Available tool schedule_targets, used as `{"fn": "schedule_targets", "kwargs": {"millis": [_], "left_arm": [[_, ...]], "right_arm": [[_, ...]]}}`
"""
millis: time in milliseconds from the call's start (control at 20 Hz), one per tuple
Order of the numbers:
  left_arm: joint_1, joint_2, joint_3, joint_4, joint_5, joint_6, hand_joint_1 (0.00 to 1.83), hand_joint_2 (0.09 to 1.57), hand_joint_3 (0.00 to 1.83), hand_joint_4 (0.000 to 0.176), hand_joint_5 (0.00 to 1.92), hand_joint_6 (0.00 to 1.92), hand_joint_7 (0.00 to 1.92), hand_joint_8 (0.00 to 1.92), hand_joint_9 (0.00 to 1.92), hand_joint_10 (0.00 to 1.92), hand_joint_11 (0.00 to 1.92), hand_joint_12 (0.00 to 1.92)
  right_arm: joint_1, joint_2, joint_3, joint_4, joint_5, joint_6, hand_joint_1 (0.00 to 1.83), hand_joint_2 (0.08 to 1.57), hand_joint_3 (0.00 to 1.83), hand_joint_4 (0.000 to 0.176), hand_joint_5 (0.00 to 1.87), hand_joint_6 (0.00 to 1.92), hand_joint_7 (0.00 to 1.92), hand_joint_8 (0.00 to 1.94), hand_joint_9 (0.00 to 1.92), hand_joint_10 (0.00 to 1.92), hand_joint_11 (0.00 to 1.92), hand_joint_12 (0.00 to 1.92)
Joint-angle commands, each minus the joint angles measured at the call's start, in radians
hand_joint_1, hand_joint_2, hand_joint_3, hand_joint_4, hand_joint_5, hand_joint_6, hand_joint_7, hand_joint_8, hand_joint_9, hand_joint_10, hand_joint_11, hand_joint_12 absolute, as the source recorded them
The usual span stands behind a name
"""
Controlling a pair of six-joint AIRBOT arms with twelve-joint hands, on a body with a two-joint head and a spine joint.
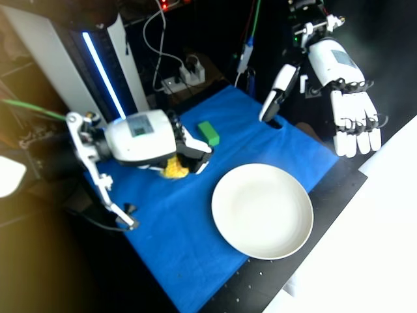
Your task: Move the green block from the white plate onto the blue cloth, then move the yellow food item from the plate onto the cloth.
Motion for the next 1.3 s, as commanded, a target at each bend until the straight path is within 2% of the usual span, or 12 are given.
{"fn": "schedule_targets", "kwargs": {"millis": [0, 50, 150, 400, 550, 750, 850, 900, 1050, 1150, 1200, 1250], "left_arm": [[-0.007, 0.004, -0.002, -0.019, -0.116, 0.0, 0.7, 0.77, 0.0, 0.052, 0.23, 0.0, 0.27, 0.0, 0.16, 0.01, 0.02, 0.21], [-0.007, 0.004, -0.002, -0.019, -0.116, 0.0, 0.7, 0.77, 0.0, 0.049, 0.23, 0.0, 0.27, 0.01, 0.17, 0.01, 0.03, 0.21], [-0.007, 0.004, -0.003, -0.019, -0.116, 0.0, 0.7, 0.78, 0.0, 0.05, 0.23, 0.0, 0.28, 0.01, 0.18, 0.01, 0.03, 0.22], [-0.006, 0.004, -0.006, -0.022, -0.121, -0.001, 0.71, 0.76, 0.0, 0.06, 0.24, 0.0, 0.26, 0.0, 0.17, 0.0, 0.0, 0.21], [-0.001, 0.006, -0.01, -0.024, -0.133, -0.001, 0.71, 0.78, 0.0, 0.053, 0.2, 0.0, 0.25, 0.0, 0.17, 0.0, 0.02, 0.2], [0.009, 0.02, -0.031, -0.024, -0.169, -0.001, 0.66, 0.87, 0.0, 0.066, 0.21, 0.0, 0.27, 0.0, 0.21, 0.0, 0.0, 0.34], [0.01, 0.03, -0.045, -0.025, -0.186, -0.001, 0.66, 0.88, 0.0, 0.057, 0.19, 0.0, 0.28, 0.0, 0.24, 0.0, 0.0, 0.42], [0.013, 0.031, -0.048, -0.032, -0.193, -0.001, 0.63, 0.87, 0.0, 0.052, 0.18, 0.0, 0.29, 0.0, 0.25, 0.01, 0.0, 0.42], [0.03, 0.035, -0.053, -0.06, -0.225, -0.001, 0.55, 0.89, 0.0, 0.069, 0.16, 0.0, 0.3, 0.0, 0.24, 0.0, 0.0, 0.39], [0.036, 0.04, -0.062, -0.07, -0.246, -0.001, 0.49, 0.9, 0.0, 0.076, 0.12, 0.0, 0.27, 0.0, 0.21, 0.0, 0.0, 0.3], [0.038, 0.041, -0.066, -0.075, -0.259, -0.001, 0.47, 0.92, 0.0, 0.089, 0.1, 0.0, 0.25, 0.0, 0.18, 0.0, 0.0, 0.25], [0.041, 0.042, -0.069, -0.078, -0.268, 0.0, 0.48, 0.91, 0.0, 0.103, 0.06, 0.0, 0.23, 0.0, 0.14, 0.0, 0.0, 0.18]], "right_arm": [[0.008, -0.003, -0.005, 0.059, 0.089, -0.005, 1.25, 1.05, 0.01, 0.003, 1.06, 0.81, 1.2, 0.66, 0.98, 0.43, 0.55, 1.21], [0.008, -0.003, -0.007, 0.054, 0.089, -0.005, 1.04, 0.95, 0.0, 0.0, 0.83, 0.33, 0.9, 0.28, 0.77, 0.28, 0.3, 1.23], [0.008, -0.001, -0.007, 0.053, 0.089, -0.005, 0.9, 0.86, 0.0, 0.013, 0.65, 0.02, 0.71, 0.02, 0.61, 0.1, 0.1, 1.19], [0.008, 0.013, -0.001, 0.081, 0.089, -0.005, 0.7, 0.7, 0.0, 0.131, 0.04, 0.0, 0.14, 0.0, 0.14, 0.0, 0.0, 0.37], [0.008, 0.031, 0.006, 0.17, 0.089, -0.005, 0.61, 0.66, 0.0, 0.164, 0.0, 0.0, 0.05, 0.0, 0.1, 0.0, 0.0, 0.46], [0.008, 0.062, 0.007, 0.305, 0.089, -0.005, 0.66, 0.71, 0.01, 0.161, 0.0, 0.0, 0.01, 0.0, 0.03, 0.0, 0.0, 0.46], [0.009, 0.07, 0.019, 0.371, 0.091, -0.005, 0.6, 0.62, 0.0, 0.175, 0.0, 0.0, 0.0, 0.0, 0.03, 0.01, 0.0, 0.73], [0.009, 0.069, 0.041, 0.414, 0.101, -0.005, 0.5, 0.66, 0.0, 0.133, 0.0, 0.0, 0.03, 0.0, 0.06, 0.02, 0.0, 0.84], [0.009, 0.051, 0.099, 0.49, 0.108, -0.005, 0.42, 0.84, 0.02, 0.115, 0.0, 0.0, 0.03, 0.0, 0.06, 0.01, 0.0, 0.6], [0.009, 0.043, 0.118, 0.522, 0.107, -0.005, 0.29, 0.93, 0.01, 0.123, 0.0, 0.0, 0.0, 0.0, 0.01, 0.0, 0.0, 0.44], [0.009, 0.039, 0.127, 0.542, 0.107, -0.005, 0.35, 0.86, 0.0, 0.165, 0.0, 0.0, 0.0, 0.0, 0.0, 0.0, 0.0, 0.25], [0.009, 0.035, 0.135, 0.56, 0.107, -0.005, 0.35, 0.87, 0.0, 0.174, 0.0, 0.0, 0.0, 0.0, 0.0, 0.0, 0.0, 0.18]]}}
